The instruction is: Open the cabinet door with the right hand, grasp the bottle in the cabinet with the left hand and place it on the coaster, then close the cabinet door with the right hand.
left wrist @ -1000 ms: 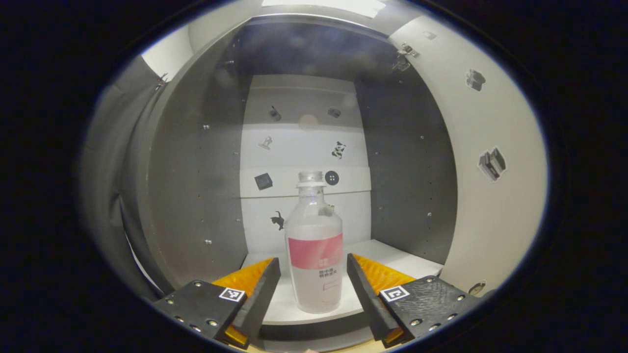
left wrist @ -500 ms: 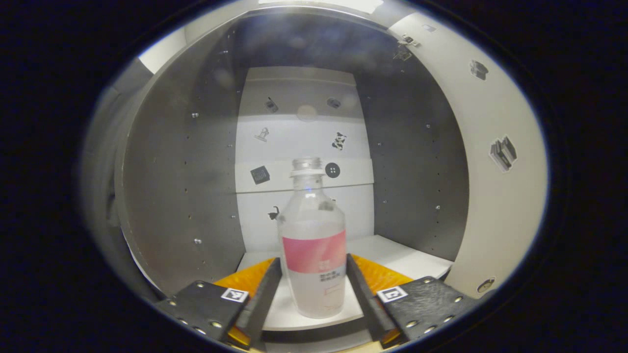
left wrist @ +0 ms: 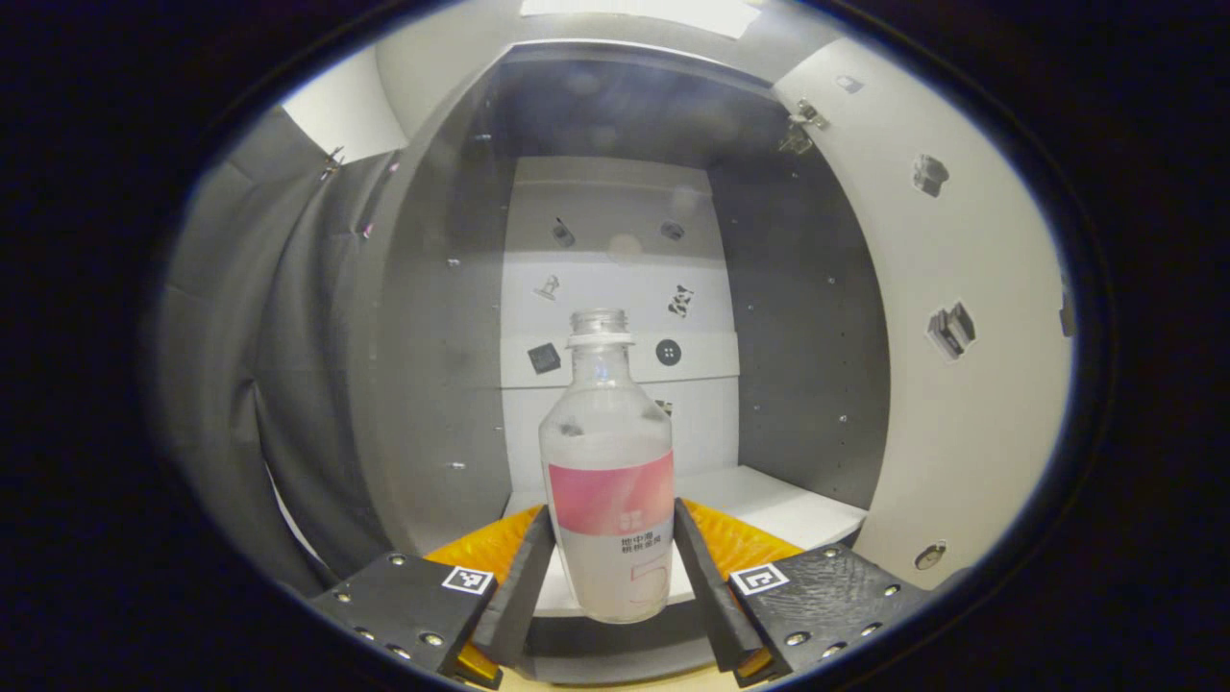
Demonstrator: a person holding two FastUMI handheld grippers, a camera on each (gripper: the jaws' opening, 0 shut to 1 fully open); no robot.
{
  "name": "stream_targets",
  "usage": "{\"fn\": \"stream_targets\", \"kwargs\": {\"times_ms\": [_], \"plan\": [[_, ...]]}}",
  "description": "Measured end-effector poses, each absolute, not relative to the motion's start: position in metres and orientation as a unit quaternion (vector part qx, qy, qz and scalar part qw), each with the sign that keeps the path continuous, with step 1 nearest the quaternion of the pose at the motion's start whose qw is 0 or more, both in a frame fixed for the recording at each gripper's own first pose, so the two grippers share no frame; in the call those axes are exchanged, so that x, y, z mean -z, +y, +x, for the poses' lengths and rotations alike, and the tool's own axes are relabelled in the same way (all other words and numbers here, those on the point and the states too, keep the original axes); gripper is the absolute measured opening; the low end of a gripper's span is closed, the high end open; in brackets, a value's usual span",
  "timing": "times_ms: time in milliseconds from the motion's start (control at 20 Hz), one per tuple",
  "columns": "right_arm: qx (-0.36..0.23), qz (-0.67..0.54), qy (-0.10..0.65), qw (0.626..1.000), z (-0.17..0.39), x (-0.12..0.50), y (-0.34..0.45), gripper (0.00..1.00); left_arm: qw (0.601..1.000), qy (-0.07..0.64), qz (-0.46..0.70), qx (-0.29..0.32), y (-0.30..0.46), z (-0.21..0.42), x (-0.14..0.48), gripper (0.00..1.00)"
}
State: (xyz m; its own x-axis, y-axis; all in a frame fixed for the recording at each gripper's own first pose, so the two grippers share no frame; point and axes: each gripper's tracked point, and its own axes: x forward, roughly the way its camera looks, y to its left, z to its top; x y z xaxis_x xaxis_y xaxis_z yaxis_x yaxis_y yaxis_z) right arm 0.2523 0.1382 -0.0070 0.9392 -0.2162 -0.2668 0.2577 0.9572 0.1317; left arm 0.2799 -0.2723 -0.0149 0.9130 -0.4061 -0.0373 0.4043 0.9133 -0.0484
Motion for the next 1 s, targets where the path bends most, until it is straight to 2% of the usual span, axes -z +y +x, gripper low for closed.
{"fn": "stream_targets", "kwargs": {"times_ms": [450, 1000], "plan": [[0.074, 0.093, 0.127, 0.985, 0.241, 0.009, 0.151, 0.98, 0.989, 0.028, -0.034, 0.144, -0.189, 0.221, 0.029, 0.72], [0.055, 0.107, 0.128, 0.984, 0.221, 0.024, 0.155, 0.98, 0.994, 0.042, -0.040, 0.089, -0.111, 0.143, 0.066, 0.72]]}}
